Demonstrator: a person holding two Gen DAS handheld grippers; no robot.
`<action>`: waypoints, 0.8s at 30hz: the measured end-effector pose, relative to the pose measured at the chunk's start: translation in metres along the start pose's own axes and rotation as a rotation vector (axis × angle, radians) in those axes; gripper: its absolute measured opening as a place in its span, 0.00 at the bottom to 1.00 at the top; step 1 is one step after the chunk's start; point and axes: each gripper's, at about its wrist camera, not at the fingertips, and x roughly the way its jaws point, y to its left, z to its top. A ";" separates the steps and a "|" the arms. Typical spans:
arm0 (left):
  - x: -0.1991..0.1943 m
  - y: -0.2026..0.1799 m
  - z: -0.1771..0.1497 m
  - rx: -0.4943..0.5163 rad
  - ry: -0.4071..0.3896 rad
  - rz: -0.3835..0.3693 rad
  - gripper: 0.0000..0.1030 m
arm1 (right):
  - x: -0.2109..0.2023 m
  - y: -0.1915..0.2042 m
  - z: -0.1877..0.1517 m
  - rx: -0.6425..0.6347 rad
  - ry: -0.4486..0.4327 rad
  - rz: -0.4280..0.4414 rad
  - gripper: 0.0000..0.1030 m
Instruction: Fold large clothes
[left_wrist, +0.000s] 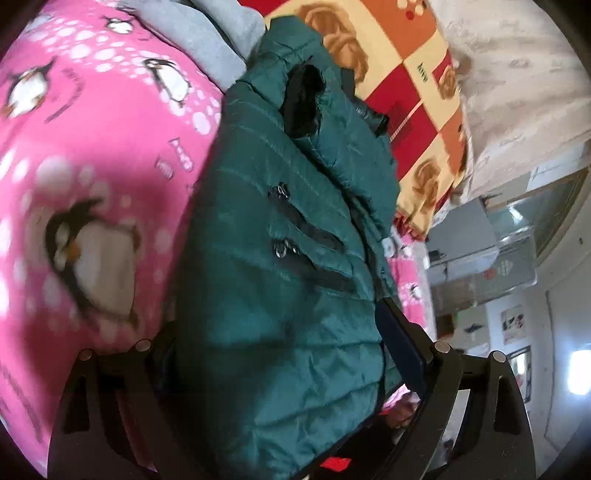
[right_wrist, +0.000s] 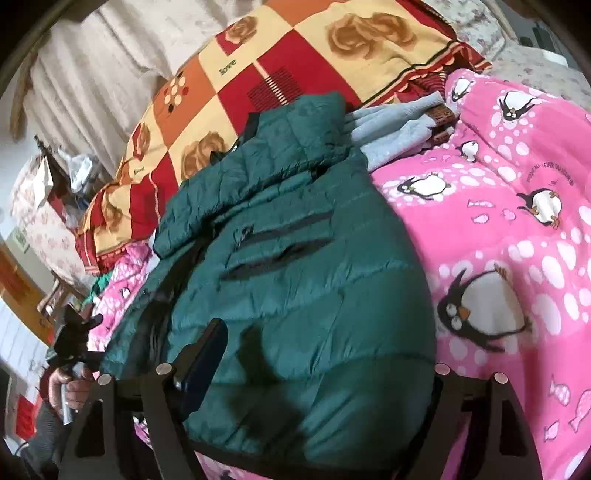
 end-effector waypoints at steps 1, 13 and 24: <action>0.002 -0.002 0.002 0.018 0.006 0.021 0.87 | 0.005 0.001 0.005 -0.018 0.022 0.000 0.79; 0.010 -0.029 -0.005 0.275 0.048 0.350 0.34 | 0.017 0.019 0.042 -0.201 0.182 0.042 0.43; 0.038 -0.047 -0.021 0.434 -0.006 0.479 0.66 | 0.034 0.011 0.028 -0.254 0.173 -0.028 0.44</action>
